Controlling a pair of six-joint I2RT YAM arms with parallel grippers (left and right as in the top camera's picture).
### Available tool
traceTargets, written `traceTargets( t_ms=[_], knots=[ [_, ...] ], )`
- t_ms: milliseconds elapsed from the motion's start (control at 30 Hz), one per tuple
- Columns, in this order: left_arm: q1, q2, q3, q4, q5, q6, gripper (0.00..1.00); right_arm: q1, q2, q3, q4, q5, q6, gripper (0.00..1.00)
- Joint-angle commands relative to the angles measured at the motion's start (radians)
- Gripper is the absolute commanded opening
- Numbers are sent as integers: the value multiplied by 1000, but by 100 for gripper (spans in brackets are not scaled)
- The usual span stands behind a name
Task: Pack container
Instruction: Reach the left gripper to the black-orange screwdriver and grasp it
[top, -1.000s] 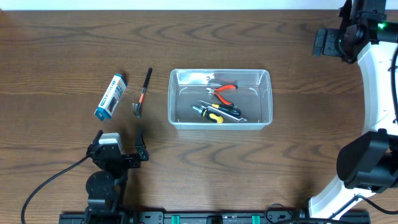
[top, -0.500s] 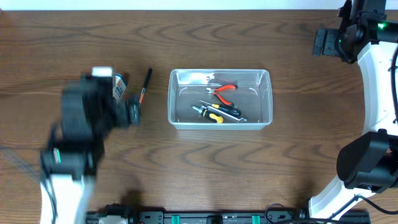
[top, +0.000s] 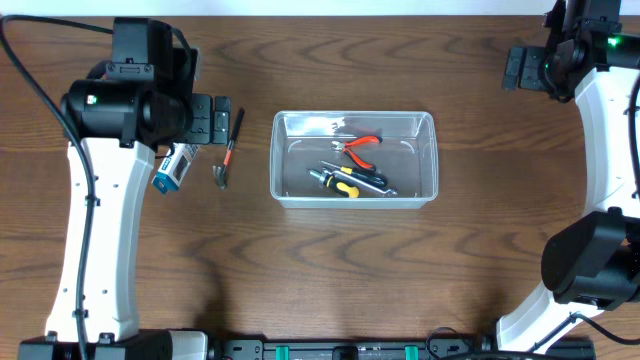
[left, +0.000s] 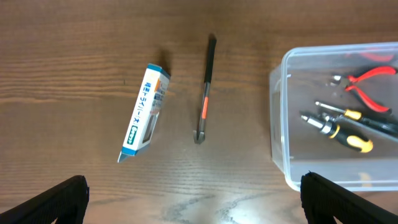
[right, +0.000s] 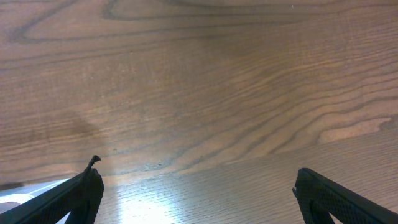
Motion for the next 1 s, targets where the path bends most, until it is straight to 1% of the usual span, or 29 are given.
traceTargets(
  t_ms=[0, 133, 167, 233, 367, 400, 433, 500, 600, 733, 967],
  knots=[
    [4, 20, -18, -11, 6, 41, 99, 2, 3, 2, 0, -4, 6, 99],
    [4, 68, -28, -11, 7, 43, 79, 2, 3, 2, 0, -4, 6, 99],
    [4, 82, -28, -11, 7, 43, 76, 2, 3, 2, 0, -4, 6, 99],
    [4, 119, -28, -14, 7, 43, 71, 2, 3, 2, 0, -4, 6, 99],
    [4, 206, -29, -27, 6, 43, 64, 2, 3, 2, 0, -4, 6, 99],
    [4, 232, -29, -35, 6, 43, 61, 2, 3, 2, 0, -4, 6, 99],
    [4, 261, -29, -46, 6, 43, 56, 2, 3, 2, 0, -4, 6, 99],
    [4, 303, -31, -53, 7, 43, 52, 2, 3, 2, 0, -4, 6, 99],
    [4, 367, -33, -64, 7, 44, 49, 2, 3, 2, 0, -4, 6, 99],
    [4, 420, -35, -64, 7, 44, 49, 2, 3, 2, 0, -4, 6, 99],
    [4, 449, -100, -2, 6, 44, 49, 2, 3, 2, 0, -4, 6, 99]
  ],
)
